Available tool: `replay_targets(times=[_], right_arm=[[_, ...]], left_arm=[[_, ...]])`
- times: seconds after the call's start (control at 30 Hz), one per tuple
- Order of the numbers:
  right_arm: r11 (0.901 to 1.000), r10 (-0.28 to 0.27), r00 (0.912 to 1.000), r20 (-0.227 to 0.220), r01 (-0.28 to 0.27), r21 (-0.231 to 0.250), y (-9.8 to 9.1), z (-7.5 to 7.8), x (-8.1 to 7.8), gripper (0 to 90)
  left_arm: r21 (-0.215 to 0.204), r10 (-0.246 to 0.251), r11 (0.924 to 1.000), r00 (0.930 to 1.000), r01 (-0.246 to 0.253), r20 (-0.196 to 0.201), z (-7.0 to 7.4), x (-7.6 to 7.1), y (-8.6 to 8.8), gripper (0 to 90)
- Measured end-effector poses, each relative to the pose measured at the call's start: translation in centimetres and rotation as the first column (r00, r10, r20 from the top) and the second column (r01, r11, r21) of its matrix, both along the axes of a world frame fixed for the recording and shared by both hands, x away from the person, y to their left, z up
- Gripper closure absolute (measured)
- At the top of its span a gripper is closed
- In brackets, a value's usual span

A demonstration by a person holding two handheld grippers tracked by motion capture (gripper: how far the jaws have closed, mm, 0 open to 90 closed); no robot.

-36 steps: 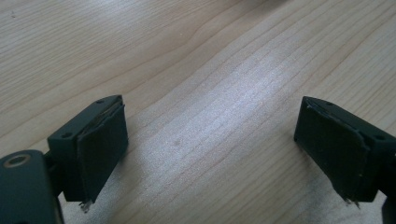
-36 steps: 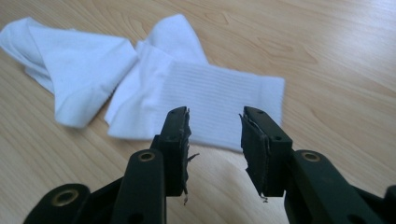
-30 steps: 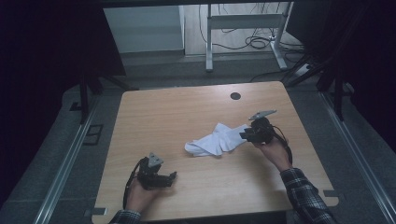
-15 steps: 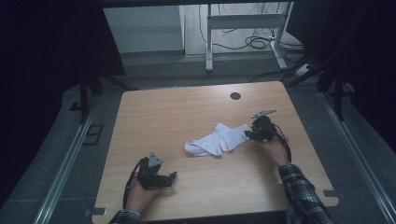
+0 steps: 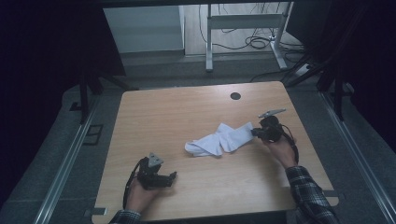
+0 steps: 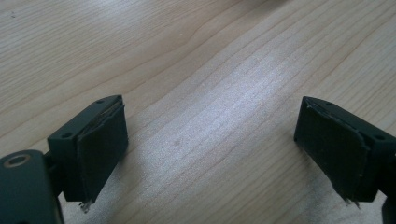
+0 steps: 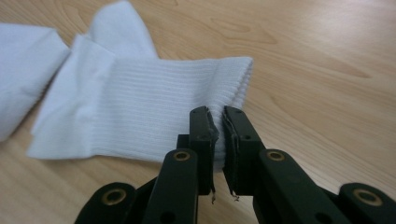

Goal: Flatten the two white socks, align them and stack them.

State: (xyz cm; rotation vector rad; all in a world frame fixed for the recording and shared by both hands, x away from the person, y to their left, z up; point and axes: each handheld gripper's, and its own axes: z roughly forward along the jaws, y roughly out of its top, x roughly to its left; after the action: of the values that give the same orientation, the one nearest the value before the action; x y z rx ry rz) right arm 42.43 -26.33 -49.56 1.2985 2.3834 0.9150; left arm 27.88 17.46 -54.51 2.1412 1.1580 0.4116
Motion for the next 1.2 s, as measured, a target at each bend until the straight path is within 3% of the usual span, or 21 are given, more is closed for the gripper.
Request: replay_targets(times=[0.17,0.3,0.4,0.57,0.67,0.8,0.9,0.93,1.0,1.2], right_arm=[[0.9994,-0.025,0.9997,0.007,0.025,-0.022,-2.7,1.3,-1.0,80.3],[0.9972,-0.063,0.9979,-0.016,0.062,-0.041,-5.3,0.5,-1.5,78.8],[0.9946,-0.093,0.9953,-0.027,0.091,-0.050,-6.7,-0.6,-1.7,67.4],[0.9953,-0.087,0.9962,-0.001,0.087,-0.043,-7.3,-0.2,-2.3,64.7],[0.9990,-0.038,0.9991,0.020,0.038,-0.023,-5.8,1.1,-3.0,66.6],[0.9992,0.039,0.9992,0.005,-0.039,0.009,-3.1,1.5,-3.5,71.1],[0.9974,0.071,0.9974,0.004,-0.071,0.008,-1.5,1.4,-3.7,72.9],[0.9948,0.101,0.9949,-0.008,-0.101,0.011,0.2,1.1,-3.6,74.1],[0.9921,0.125,0.9920,-0.013,-0.125,0.013,1.5,0.8,-3.5,74.0],[0.9873,0.158,0.9870,-0.030,-0.159,-0.009,4.8,-0.8,-2.9,68.4]], left_arm=[[0.002,-0.001,1.0000,1.0000,0.001,-0.001,0.0,0.0,0.0,9.7],[0.008,-0.007,0.9999,1.0000,0.007,0.003,0.0,0.1,0.0,9.7],[0.007,-0.006,1.0000,1.0000,0.006,0.002,0.0,0.1,0.0,9.7],[0.005,-0.003,1.0000,1.0000,0.003,0.002,0.0,0.1,0.0,9.7],[0.001,0.003,1.0000,1.0000,-0.003,0.001,0.0,0.1,-0.1,9.7],[0.002,0.002,1.0000,1.0000,-0.002,0.000,0.0,0.0,0.0,9.7],[0.002,0.002,1.0000,1.0000,-0.002,0.000,0.0,0.0,0.0,9.8],[0.002,0.002,1.0000,1.0000,-0.002,0.000,0.0,0.0,0.0,9.8],[0.002,0.002,1.0000,1.0000,-0.002,0.000,0.0,0.0,0.0,9.8],[0.002,0.002,1.0000,1.0000,-0.002,0.000,0.0,0.0,0.0,9.8]])
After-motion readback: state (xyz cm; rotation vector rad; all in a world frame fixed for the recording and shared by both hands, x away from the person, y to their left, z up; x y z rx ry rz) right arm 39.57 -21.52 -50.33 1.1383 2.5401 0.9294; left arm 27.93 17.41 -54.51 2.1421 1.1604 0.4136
